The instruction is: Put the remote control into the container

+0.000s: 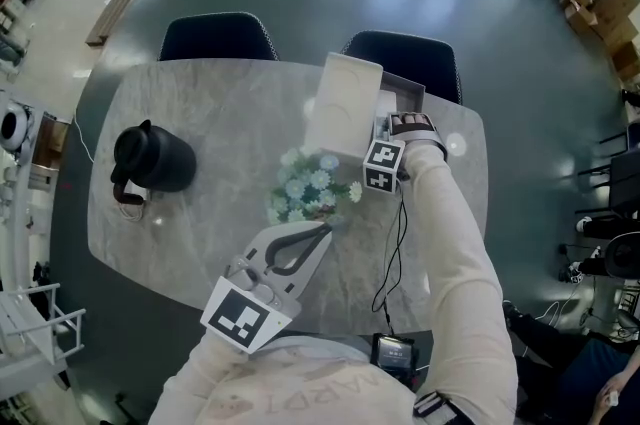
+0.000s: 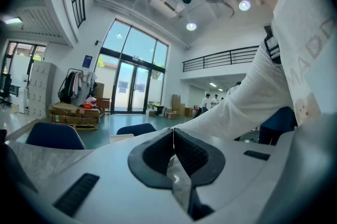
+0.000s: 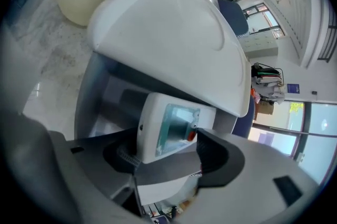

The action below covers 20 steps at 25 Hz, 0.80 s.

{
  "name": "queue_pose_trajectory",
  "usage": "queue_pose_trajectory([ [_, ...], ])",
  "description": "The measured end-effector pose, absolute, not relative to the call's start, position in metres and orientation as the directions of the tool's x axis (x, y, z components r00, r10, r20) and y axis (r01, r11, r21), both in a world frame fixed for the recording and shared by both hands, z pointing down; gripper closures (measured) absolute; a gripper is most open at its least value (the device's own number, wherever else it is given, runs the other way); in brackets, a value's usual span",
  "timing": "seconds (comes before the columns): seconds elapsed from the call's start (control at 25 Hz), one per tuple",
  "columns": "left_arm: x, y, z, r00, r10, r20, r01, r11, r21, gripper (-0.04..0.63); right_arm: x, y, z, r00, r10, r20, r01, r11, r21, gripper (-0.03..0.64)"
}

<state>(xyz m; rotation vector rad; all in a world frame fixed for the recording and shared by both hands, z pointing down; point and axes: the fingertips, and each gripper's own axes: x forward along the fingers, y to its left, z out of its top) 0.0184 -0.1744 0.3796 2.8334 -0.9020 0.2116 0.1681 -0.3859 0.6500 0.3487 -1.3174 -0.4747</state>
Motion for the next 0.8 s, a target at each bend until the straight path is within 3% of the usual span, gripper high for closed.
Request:
queue_pose_trajectory([
  [0.28,0.020,-0.173,0.379,0.810,-0.556,0.186,-0.578,-0.809,0.102,0.583,0.174,-0.382,0.652,0.224,-0.485,0.845,0.159,0.874,0.459,0.339],
  [0.48,0.019,-0.172,0.378,0.811,-0.556,0.183,-0.578,-0.809,0.104,0.583,0.172,-0.377,0.650,0.199,-0.450,0.871,0.086,0.893,0.442,0.337],
  [0.68,0.017,-0.171,0.379,0.812,-0.555,0.177,-0.577,-0.810,0.103,0.583,0.176,-0.375,0.652,0.244,-0.458,0.855,0.166,0.888,0.428,0.336],
  [0.8,0.017,-0.169,0.378,0.813,-0.554,0.178,-0.576,-0.811,0.104,0.583,0.175,-0.372,0.652,0.214,-0.416,0.884,0.070,0.909,0.410,0.334],
])
